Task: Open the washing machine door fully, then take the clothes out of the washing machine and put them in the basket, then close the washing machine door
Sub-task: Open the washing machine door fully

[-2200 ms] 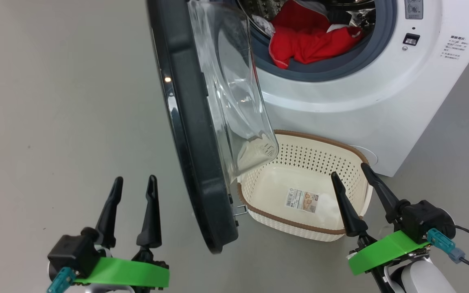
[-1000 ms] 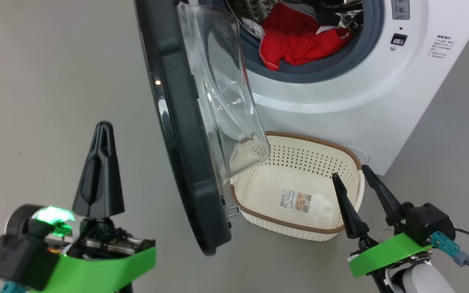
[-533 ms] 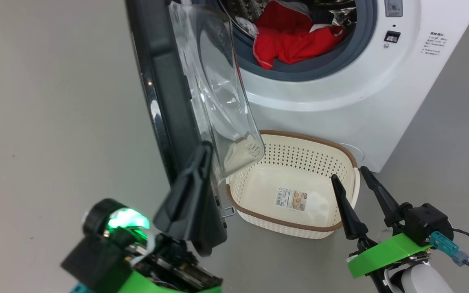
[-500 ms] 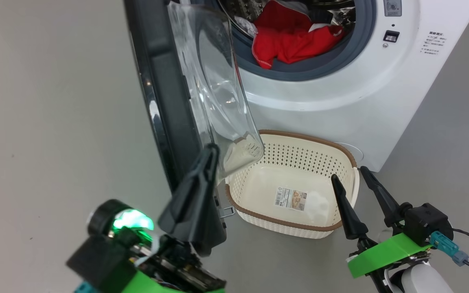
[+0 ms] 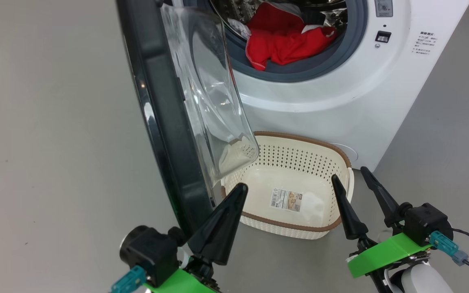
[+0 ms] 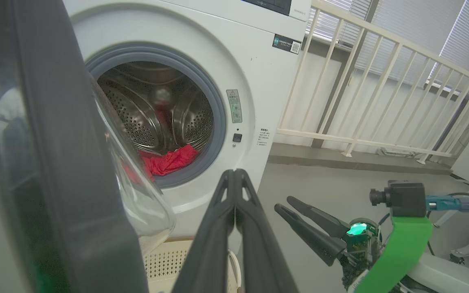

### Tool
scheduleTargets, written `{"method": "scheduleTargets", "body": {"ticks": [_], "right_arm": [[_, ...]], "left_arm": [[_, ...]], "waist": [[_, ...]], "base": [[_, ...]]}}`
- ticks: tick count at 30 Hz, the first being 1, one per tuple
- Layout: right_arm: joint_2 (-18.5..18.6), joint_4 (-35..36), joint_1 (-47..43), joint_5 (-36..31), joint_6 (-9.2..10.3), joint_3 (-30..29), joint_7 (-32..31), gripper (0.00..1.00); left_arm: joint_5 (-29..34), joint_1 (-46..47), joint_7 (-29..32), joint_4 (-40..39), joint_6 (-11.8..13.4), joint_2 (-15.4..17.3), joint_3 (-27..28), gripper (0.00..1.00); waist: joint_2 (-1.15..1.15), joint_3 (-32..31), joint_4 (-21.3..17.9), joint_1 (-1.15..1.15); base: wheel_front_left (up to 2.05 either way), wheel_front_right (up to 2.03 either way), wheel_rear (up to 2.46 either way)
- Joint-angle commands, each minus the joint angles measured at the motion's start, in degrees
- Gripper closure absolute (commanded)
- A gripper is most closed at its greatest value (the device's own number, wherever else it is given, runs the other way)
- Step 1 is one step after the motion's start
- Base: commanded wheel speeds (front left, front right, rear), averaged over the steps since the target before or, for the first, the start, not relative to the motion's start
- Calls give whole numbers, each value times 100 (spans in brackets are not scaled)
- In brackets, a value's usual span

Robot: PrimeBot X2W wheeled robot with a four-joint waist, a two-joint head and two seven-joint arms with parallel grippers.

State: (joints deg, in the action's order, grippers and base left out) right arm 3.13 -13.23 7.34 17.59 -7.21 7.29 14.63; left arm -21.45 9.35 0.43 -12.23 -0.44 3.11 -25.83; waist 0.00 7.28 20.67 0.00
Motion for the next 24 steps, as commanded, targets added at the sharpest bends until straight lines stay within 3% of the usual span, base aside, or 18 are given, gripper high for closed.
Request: {"method": "scheduleTargets", "body": {"ticks": [1,11,24], "right_arm": [[-25,116,139,43,-28,138,37,0],[-25,118,99,27,-28,118,37,0],[-25,127,22,-60,-28,65,37,0]], "left_arm": [[-49,36,13,-55,55,54,196,100],[-67,147,-52,707,194,153,424,100],[-114,115,-161,907,402,169,588,100]], "waist": [[0,-17,5,0],[0,-68,31,0],[0,-34,306,0]], "base": [[0,0,0],[0,0,0],[0,0,0]]}}
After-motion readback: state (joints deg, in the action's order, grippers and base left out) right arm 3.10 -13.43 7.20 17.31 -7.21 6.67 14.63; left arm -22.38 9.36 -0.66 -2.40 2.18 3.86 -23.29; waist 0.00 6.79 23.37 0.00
